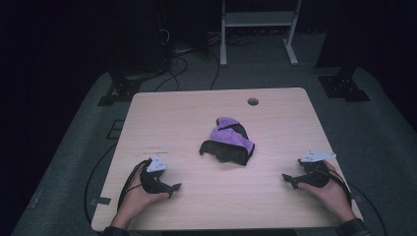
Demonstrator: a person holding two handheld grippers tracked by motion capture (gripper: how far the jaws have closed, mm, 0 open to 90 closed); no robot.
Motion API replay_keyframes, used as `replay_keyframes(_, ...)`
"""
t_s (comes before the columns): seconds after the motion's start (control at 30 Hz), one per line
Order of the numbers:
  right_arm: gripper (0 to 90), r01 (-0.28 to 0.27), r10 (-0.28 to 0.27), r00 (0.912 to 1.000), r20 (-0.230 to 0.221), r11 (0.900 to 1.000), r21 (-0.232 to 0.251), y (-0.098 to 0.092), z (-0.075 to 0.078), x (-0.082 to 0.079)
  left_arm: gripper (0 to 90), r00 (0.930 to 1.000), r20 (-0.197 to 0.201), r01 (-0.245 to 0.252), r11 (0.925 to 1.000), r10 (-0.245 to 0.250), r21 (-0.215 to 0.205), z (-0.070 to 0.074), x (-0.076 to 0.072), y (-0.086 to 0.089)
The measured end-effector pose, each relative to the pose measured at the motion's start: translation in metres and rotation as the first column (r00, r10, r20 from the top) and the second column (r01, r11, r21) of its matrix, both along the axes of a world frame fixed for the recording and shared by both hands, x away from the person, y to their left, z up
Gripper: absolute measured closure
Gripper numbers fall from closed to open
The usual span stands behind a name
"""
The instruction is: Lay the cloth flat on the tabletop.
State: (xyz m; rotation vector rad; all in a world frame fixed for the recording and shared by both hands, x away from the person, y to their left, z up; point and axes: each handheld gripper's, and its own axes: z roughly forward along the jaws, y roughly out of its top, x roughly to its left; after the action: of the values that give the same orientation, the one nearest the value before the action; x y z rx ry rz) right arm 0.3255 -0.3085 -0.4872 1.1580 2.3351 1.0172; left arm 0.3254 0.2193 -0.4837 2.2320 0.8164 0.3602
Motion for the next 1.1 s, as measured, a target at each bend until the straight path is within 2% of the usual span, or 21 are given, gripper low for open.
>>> replay_keyframes(0.17, 8.8, 0.003, -0.003, 1.0, -0.003, 1.0, 0.001, 0.0, 0.0, -0.001, 0.0, 1.0, 0.0, -0.001, 1.0, 0.001, 0.0, 0.0, 0.0, 0.0)
replay_keyframes(0.2, 14.9, 0.011, -0.011, 0.9999, 0.009, 1.0, 0.006, -0.001, 0.0, -0.003, 0.0, 1.0, 0.0, -0.001, 1.0, 0.001, 0.0, 0.0, 0.0, 0.0)
replay_keyframes(0.3, 16.9, 0.013, -0.014, 0.9999, 0.007, 1.0, 0.007, -0.001, 0.001, -0.004, 0.0, 1.0, 0.0, -0.001, 1.0, 0.001, 0.0, 0.0, 0.0, 0.0)
replay_keyframes(0.33, 25.5, 0.012, -0.012, 0.9999, 0.001, 1.0, 0.01, -0.001, 0.003, -0.004, 0.0, 1.0, 0.0, -0.001, 1.0, 0.001, 0.0, 0.0, 0.0, 0.0)
replay_keyframes(0.4, 26.3, 0.013, -0.012, 0.9999, -0.005, 1.0, 0.016, -0.002, 0.004, -0.004, 0.0, 1.0, 0.0, -0.001, 1.0, 0.001, 0.0, 0.0, 0.0, 0.0)
replay_keyframes(0.43, 32.2, 0.014, -0.013, 0.9997, -0.02, 0.999, 0.04, -0.003, 0.007, -0.003, 0.0, 1.0, 0.0, -0.003, 1.0, 0.003, 0.0, 0.0, -0.001, 0.0)
replay_keyframes(0.47, 32.2, 0.014, -0.013, 0.9997, -0.02, 0.999, 0.04, -0.003, 0.007, -0.003, 0.0, 1.0, 0.0, -0.003, 1.0, 0.003, 0.0, 0.0, -0.001, 0.0)
replay_keyframes(0.57, 39.4, -0.003, 0.003, 1.0, -0.004, 0.998, 0.066, -0.003, 0.014, 0.0, 0.0, 1.0, 0.0, -0.003, 1.0, 0.003, 0.0, 0.0, -0.001, 0.0)
replay_keyframes(0.6, 42.3, -0.02, 0.019, 0.9998, 0.009, 0.997, 0.08, 0.001, 0.02, 0.003, 0.0, 1.0, 0.001, -0.003, 1.0, 0.003, 0.0, 0.0, -0.001, 0.0)
replay_keyframes(0.7, 44.8, -0.044, 0.043, 0.999, 0.014, 0.994, 0.102, 0.006, 0.024, 0.008, 0.0, 1.0, 0.0, -0.003, 1.0, 0.003, 0.003, 0.0, -0.001, 0.001)
replay_keyframes(0.8, 48.5, -0.083, 0.081, 0.9965, 0.022, 0.988, 0.128, 0.019, 0.031, 0.015, 0.0, 1.0, -0.001, -0.006, 1.0, 0.006, 0.001, 0.0, -0.001, 0.001)
replay_keyframes(1.0, 52.4, -0.13, 0.127, 0.9914, 0.031, 0.982, 0.138, 0.037, 0.036, 0.025, 0.0, 1.0, -0.002, -0.006, 1.0, 0.006, 0.001, 0.0, -0.001, 0.001)
replay_keyframes(1.1, 55.5, -0.151, 0.147, 0.9886, 0.034, 0.974, 0.17, 0.049, 0.038, 0.03, 0.0, 1.0, -0.002, -0.006, 1.0, 0.006, 0.001, 0.0, -0.001, 0.001)
